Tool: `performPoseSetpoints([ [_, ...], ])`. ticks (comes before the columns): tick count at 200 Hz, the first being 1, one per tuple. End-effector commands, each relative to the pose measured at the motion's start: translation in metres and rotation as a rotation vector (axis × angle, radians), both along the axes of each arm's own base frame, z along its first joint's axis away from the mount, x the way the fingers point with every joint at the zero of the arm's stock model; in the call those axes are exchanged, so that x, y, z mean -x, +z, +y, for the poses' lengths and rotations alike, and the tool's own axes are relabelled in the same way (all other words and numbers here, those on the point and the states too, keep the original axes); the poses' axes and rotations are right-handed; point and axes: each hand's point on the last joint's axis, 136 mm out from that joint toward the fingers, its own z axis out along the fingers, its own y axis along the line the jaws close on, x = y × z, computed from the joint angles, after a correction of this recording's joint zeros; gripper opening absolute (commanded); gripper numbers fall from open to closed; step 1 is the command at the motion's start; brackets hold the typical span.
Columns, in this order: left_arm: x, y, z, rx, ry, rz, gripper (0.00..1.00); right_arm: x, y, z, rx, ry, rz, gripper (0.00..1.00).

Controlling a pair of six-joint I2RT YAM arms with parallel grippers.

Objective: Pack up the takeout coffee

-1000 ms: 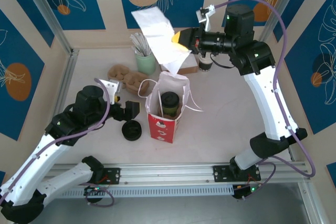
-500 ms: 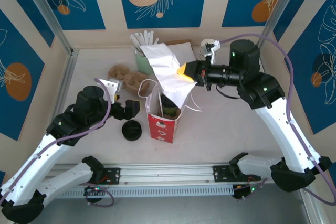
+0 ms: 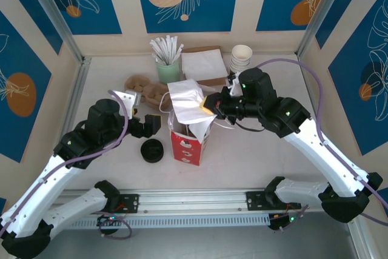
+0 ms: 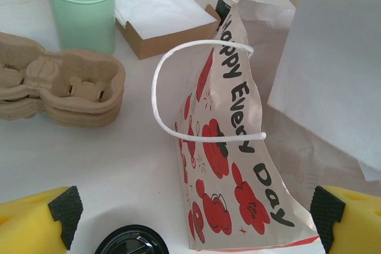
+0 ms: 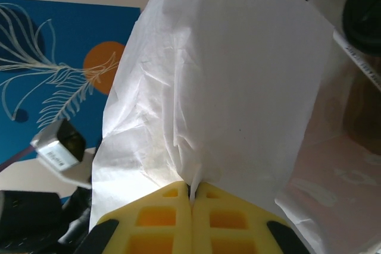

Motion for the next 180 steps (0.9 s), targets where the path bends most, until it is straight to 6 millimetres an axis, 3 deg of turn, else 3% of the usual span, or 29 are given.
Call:
performPoseSetpoints([
  [1,0.000,0.005,0.004,0.002,0.014,-0.036,0.99,-0.010,-0.029,-0.014,0.118,-0.131,0.058,0.00],
  [48,0.003,0.003,0.009,-0.002,0.020,-0.045,0.99,-0.022,-0.056,-0.026,0.343,-0.245,0.060,0.00],
  [100,0.006,0.003,0.008,0.001,0.006,-0.043,0.99,-0.032,-0.079,-0.030,0.448,-0.318,0.051,0.00],
  [180,0.008,-0.002,0.013,-0.011,0.024,-0.035,0.99,-0.041,-0.096,-0.026,0.638,-0.271,0.006,0.00],
])
